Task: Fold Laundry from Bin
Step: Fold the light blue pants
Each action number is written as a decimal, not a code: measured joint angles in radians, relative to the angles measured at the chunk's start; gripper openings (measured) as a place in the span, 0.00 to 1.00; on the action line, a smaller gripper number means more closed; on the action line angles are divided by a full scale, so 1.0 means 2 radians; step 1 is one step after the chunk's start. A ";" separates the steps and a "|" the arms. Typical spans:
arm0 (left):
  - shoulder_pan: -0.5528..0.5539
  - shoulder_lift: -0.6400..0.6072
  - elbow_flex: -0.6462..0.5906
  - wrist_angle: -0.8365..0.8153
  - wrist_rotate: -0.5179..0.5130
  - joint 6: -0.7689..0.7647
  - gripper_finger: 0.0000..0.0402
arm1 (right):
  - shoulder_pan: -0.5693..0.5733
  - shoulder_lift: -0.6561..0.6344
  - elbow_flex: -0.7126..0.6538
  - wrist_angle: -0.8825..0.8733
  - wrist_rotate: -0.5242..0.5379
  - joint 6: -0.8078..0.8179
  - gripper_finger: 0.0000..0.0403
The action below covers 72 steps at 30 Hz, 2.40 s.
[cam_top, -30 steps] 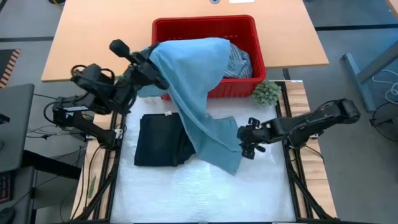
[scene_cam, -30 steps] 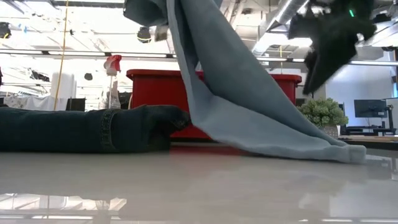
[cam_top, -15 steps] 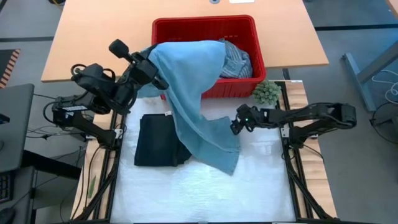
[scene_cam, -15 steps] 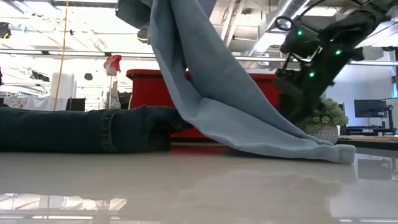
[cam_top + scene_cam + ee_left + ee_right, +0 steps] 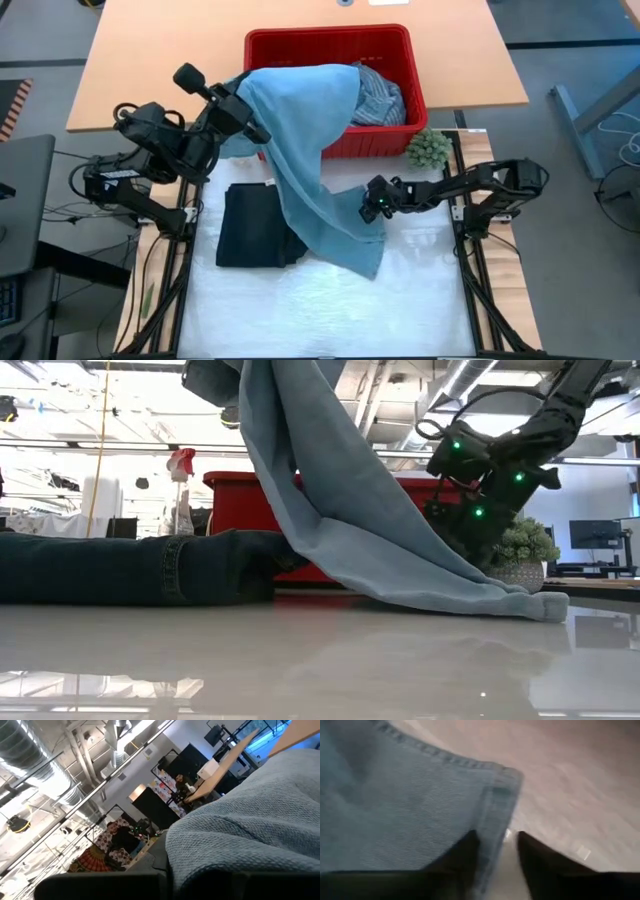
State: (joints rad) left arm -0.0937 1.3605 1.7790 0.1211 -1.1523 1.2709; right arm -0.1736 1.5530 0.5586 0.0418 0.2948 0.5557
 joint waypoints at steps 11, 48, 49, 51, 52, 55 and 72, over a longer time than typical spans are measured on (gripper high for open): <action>0.000 0.000 0.000 -0.006 -0.006 -0.004 0.04 | 0.044 -0.137 0.077 -0.207 0.068 0.099 0.04; 0.000 -0.004 0.000 0.005 0.001 -0.041 0.04 | 0.297 -0.215 0.282 -0.586 0.242 0.277 0.65; 0.000 -0.004 0.000 0.005 0.001 -0.050 0.04 | 0.266 -0.235 0.269 -0.562 0.233 0.230 0.66; 0.000 -0.004 0.000 0.005 0.001 -0.068 0.04 | 0.200 -0.278 0.227 -0.451 0.197 0.106 0.66; 0.000 -0.004 0.000 0.005 -0.002 -0.075 0.04 | 0.163 -0.301 0.199 -0.372 0.159 0.032 0.66; 0.000 -0.004 0.000 0.005 -0.023 -0.095 0.04 | 0.061 -0.349 0.113 -0.118 -0.022 -0.136 0.66; -0.021 -0.007 0.000 0.004 -0.097 -0.193 0.04 | -0.129 -0.042 0.089 0.520 -0.359 -0.232 0.66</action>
State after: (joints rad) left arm -0.1365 1.3457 1.7786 0.1284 -1.3471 0.8852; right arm -0.4326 1.4699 0.7361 1.0820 -0.4242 0.0907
